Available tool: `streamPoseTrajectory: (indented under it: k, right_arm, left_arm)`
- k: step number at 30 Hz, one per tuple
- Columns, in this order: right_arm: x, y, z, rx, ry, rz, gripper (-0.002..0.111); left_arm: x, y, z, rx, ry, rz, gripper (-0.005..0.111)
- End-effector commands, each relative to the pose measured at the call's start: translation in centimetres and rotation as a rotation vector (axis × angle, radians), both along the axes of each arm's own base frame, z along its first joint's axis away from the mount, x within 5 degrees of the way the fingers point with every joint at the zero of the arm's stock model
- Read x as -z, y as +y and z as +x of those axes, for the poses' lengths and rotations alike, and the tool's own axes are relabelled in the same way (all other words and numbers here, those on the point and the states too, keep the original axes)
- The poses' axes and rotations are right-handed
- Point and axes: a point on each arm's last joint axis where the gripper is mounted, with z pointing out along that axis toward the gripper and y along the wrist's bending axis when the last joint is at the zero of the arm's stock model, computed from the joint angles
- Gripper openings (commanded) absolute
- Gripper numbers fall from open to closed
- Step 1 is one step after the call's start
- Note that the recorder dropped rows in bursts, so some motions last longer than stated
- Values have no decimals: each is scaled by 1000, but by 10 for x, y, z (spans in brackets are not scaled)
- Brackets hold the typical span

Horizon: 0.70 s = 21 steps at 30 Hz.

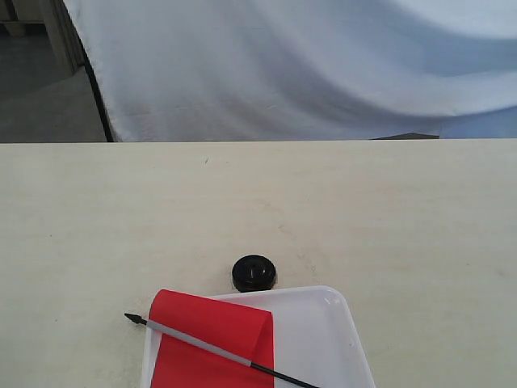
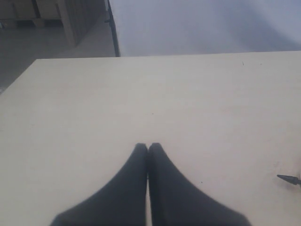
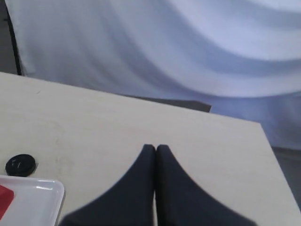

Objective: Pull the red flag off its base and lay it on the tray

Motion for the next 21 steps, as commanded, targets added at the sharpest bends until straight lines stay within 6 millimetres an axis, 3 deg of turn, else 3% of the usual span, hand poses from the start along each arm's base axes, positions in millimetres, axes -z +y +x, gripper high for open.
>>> streamPoseTrajectory:
  k: [1, 9, 21]
  right_arm:
    - [6, -1, -40, -12, -117, -43, -1]
    - [27, -5, -102, 11, -316, -91, -1]
    - [27, -5, -108, -38, -306, -85, -1]
  left_arm:
    - [0, 0, 0, 1, -6, -3, 0]
    - [0, 0, 0, 1, -6, -3, 0]
    - [0, 0, 0, 1, -6, -3, 0]
